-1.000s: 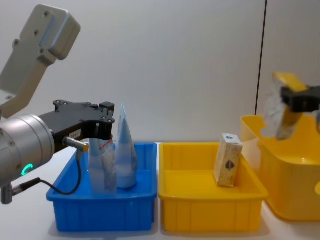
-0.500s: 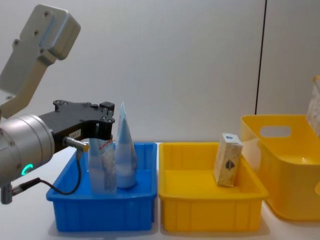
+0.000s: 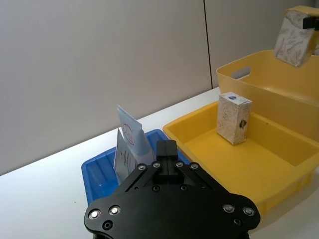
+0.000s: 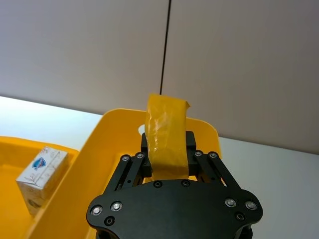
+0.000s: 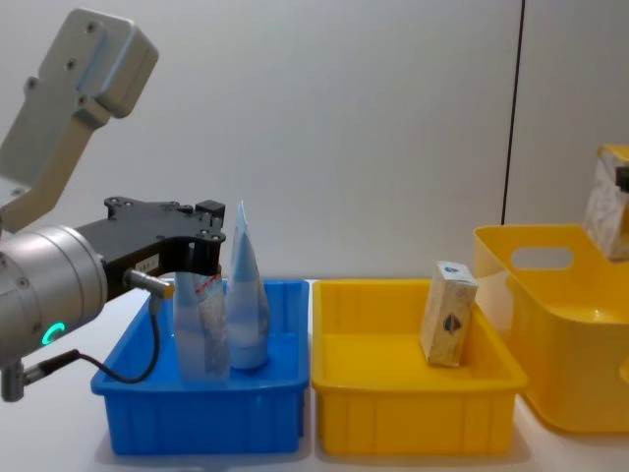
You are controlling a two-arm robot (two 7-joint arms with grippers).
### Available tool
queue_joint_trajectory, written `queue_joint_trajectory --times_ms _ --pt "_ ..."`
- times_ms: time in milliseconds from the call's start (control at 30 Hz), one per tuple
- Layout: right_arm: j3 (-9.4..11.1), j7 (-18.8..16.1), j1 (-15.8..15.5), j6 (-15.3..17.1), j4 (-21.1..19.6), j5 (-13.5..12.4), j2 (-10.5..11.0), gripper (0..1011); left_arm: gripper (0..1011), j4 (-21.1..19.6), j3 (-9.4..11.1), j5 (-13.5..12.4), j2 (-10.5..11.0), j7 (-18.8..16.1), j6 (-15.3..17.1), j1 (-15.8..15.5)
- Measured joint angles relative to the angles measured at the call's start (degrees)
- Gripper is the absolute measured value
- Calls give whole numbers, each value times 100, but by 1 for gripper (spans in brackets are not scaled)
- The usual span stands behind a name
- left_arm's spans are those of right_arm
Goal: Bimanual collaborative sorting of washing and personal care products
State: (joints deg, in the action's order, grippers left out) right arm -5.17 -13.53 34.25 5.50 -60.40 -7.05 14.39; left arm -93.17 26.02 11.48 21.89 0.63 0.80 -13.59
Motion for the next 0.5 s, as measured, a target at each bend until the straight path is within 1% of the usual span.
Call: queue_joint_trajectory --times_ms 233,433,500 --pt "-46 -157 222 10 212 -47 -17 330 0 0 0 0 0 0 0 0" --pt "-68 -233 324 22 306 -71 -27 328 0 0 0 0 0 0 0 0" --pt "-74 -255 357 25 338 -78 -30 359 0 0 0 0 0 0 0 0"
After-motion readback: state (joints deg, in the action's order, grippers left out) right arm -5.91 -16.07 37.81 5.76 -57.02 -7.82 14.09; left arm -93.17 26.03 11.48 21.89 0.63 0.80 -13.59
